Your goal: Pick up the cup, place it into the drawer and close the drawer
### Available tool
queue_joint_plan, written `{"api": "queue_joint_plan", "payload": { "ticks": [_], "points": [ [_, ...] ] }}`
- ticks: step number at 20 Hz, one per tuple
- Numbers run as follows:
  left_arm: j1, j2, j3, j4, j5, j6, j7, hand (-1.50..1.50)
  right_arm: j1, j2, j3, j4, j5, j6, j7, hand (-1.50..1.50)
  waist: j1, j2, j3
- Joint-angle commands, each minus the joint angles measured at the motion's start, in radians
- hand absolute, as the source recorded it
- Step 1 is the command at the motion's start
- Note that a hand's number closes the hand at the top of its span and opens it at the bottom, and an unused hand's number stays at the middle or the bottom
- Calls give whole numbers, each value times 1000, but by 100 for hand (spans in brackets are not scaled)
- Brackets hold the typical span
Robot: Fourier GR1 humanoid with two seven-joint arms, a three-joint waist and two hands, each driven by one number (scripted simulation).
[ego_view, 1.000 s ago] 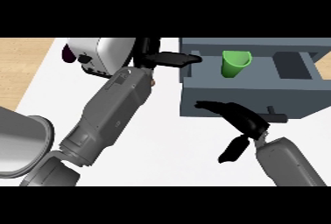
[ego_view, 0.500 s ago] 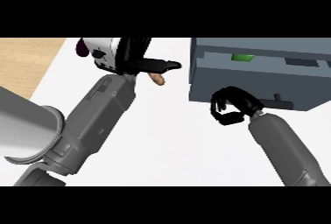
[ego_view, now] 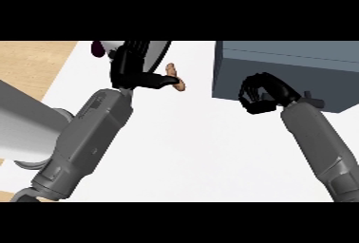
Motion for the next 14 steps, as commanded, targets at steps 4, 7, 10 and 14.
{"api": "queue_joint_plan", "payload": {
  "ticks": [4,7,10,14],
  "points": [
    [46,25,-18,-45,-2,-49,15,-150,-159,-87,-122,83,-52,-40,56,150,47,20,-1],
    [47,40,-14,-55,6,-67,29,-150,-170,-127,-136,68,-71,6,68,150,53,21,-3],
    [49,48,-10,-69,7,-67,27,-150,-171,-141,-141,43,-86,31,68,150,66,19,-3],
    [85,46,-21,-73,6,-94,20,-150,-158,-156,-154,19,-113,73,72,150,82,27,-4]
  ]
}}
